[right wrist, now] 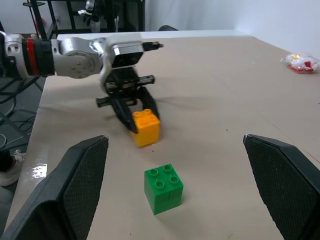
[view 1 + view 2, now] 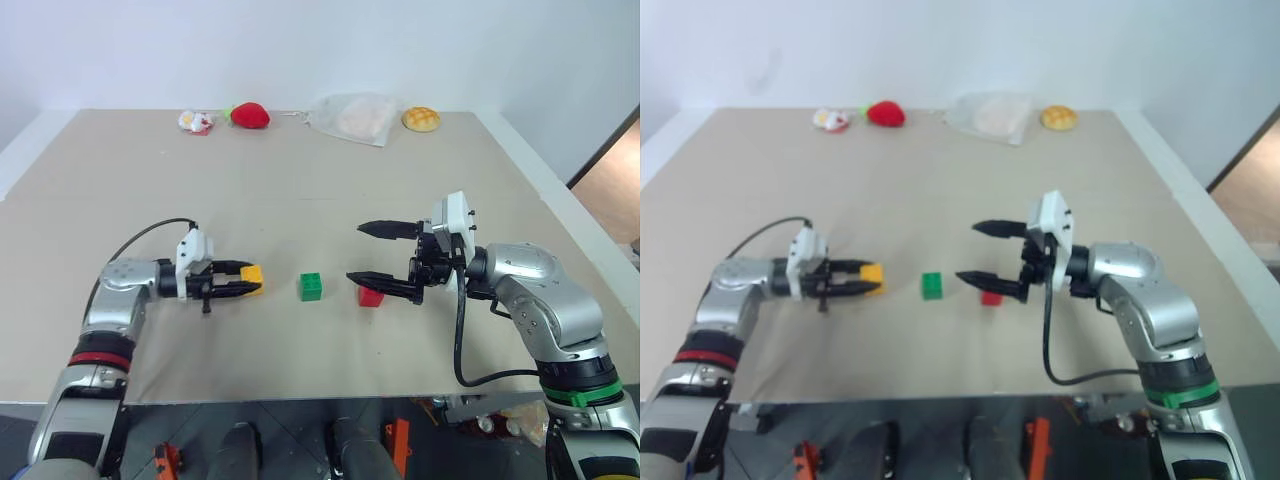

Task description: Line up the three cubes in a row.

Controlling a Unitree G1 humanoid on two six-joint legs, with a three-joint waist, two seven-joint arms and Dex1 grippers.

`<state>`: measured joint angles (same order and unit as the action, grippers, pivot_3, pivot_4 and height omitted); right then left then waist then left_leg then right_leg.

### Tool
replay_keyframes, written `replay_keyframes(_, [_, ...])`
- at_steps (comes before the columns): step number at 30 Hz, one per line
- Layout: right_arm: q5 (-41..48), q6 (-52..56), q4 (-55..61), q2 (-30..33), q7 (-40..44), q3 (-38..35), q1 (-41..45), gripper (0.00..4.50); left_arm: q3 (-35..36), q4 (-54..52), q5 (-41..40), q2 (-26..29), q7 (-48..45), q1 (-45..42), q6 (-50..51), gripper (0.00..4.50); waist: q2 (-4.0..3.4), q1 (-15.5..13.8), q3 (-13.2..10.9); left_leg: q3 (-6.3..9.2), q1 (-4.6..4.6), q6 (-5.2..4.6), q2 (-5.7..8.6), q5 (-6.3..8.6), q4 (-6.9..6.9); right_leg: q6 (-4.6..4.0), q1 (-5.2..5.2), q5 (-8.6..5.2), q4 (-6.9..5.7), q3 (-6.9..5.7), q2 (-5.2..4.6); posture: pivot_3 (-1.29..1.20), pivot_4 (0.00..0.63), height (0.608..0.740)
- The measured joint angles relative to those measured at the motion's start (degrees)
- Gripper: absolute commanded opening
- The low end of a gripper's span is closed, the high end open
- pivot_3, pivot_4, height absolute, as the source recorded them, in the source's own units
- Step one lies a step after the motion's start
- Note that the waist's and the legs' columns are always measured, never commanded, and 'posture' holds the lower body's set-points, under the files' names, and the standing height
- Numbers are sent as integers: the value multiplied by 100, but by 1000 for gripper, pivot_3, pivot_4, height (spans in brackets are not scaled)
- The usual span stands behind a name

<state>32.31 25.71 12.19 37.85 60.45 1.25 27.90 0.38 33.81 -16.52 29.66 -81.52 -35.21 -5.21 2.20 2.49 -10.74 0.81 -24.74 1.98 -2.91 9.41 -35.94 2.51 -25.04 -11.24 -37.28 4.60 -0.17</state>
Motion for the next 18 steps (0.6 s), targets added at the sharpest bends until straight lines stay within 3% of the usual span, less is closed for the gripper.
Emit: replay_keyframes(18, [19, 73, 71, 77, -62, -85, -22, 4500, -129, 442, 78, 18, -519, -113, -235, 1321, 0, 23, 0, 1, 3, -1, -2, 0, 10, -2, -3, -1, 0, 4, 4, 0, 150, 739])
